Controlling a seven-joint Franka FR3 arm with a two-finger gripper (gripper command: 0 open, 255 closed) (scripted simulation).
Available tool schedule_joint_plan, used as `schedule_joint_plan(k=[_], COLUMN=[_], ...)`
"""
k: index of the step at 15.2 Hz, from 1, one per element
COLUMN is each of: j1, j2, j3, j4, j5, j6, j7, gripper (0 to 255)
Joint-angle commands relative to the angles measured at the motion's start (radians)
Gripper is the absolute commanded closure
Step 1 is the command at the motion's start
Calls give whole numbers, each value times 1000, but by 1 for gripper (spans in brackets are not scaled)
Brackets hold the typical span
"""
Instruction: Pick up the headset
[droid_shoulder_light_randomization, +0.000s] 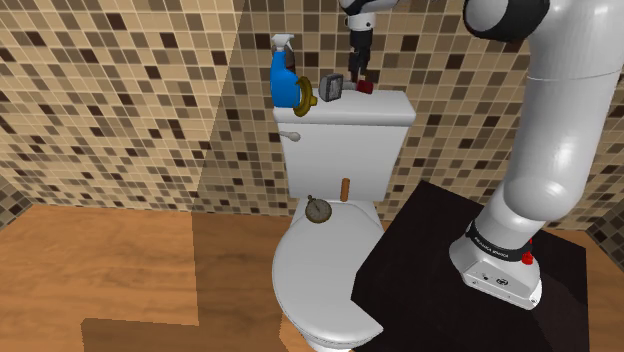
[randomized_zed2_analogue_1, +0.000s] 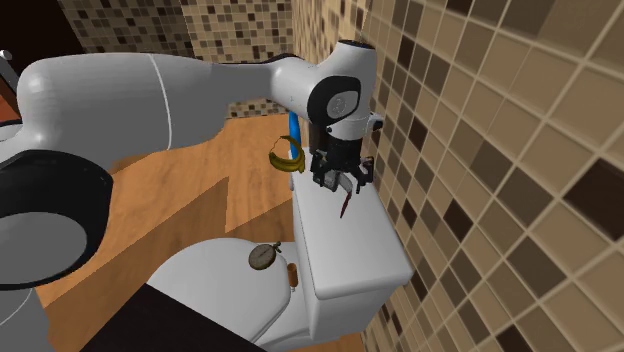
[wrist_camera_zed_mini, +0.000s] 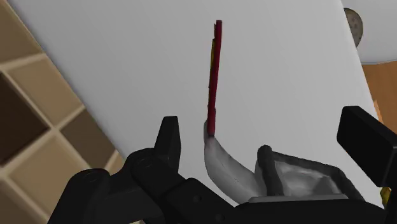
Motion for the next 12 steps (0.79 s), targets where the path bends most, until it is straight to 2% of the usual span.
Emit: schedule_joint_plan(k=[1,2,11,12], j1=[-27,-38,-33,-32], j2=[87,118,126,125], j3=[2,5,9,9], j4=[114,159,68,66], j5=[23,31,34,34], j6=[-18,-27,71,72], j7=[-39,-50,-51,-51], gripper=[0,0,0,255])
